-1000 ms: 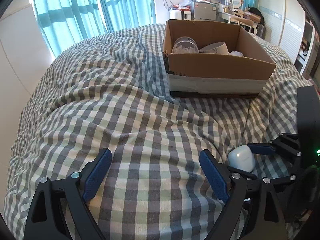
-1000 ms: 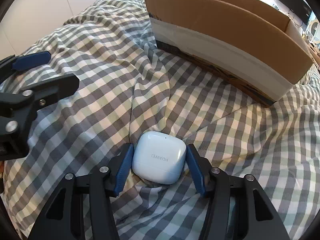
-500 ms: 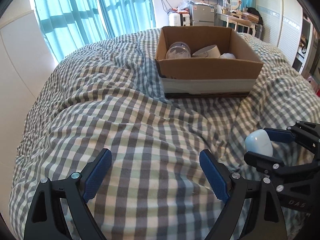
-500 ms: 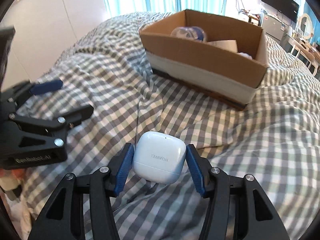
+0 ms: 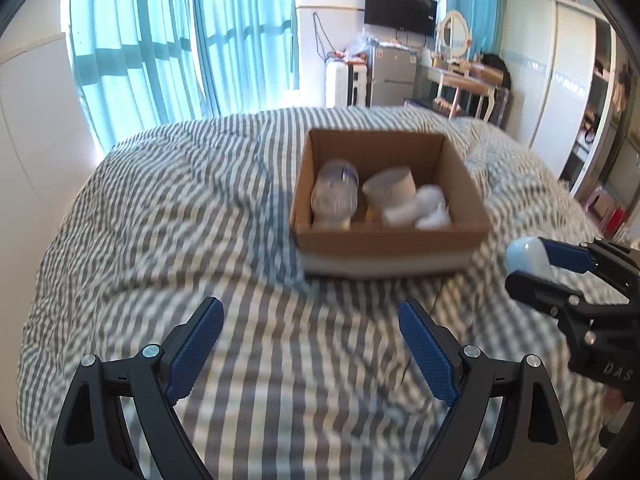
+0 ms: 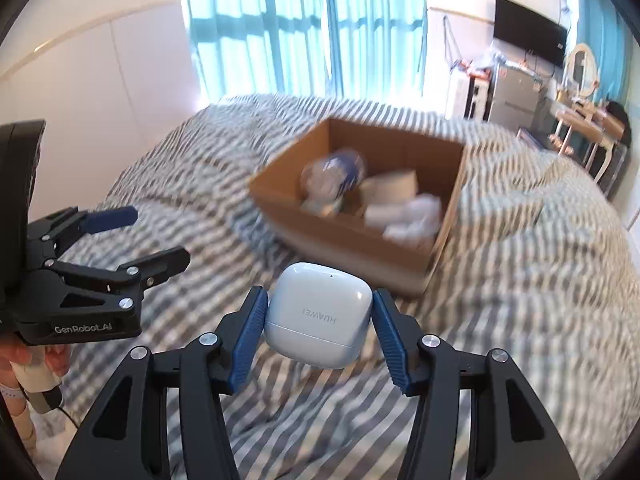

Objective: Organize objects

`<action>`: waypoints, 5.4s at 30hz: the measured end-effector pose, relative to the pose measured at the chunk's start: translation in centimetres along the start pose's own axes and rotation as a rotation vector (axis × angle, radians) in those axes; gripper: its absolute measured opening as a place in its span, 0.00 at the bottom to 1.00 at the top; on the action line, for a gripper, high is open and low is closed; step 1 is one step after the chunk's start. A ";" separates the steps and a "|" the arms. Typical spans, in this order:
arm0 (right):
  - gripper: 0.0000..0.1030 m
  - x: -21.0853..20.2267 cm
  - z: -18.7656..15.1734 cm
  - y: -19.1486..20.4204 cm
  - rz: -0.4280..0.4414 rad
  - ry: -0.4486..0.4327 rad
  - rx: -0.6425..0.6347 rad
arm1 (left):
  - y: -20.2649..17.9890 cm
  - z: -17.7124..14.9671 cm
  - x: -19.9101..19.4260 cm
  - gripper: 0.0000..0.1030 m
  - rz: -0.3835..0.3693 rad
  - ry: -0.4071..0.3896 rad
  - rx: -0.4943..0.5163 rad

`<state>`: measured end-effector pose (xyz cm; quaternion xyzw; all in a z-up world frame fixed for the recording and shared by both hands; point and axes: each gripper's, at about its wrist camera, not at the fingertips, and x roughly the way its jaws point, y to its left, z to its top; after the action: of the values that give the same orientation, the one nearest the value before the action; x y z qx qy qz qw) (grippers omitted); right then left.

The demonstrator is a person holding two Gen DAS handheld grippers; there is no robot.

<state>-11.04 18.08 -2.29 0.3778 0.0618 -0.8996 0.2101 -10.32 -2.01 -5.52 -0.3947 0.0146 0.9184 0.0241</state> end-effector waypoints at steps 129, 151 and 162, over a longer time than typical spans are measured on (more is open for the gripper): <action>1.00 -12.6 -3.0 0.0 -0.384 -0.596 0.101 | -1.7 -1.1 -12.0 1.00 0.113 -0.508 -0.047; 1.00 -11.9 -3.1 0.7 -0.363 -0.568 0.102 | -1.3 -1.4 -11.9 1.00 0.112 -0.506 -0.049; 1.00 -11.6 -3.1 0.8 -0.363 -0.557 0.107 | -1.3 -1.4 -12.2 1.00 0.116 -0.504 -0.044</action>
<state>-1.40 22.09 3.70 0.1107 0.0212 -0.9930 0.0350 -0.83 -1.14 2.33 -0.1522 0.0107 0.9877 -0.0344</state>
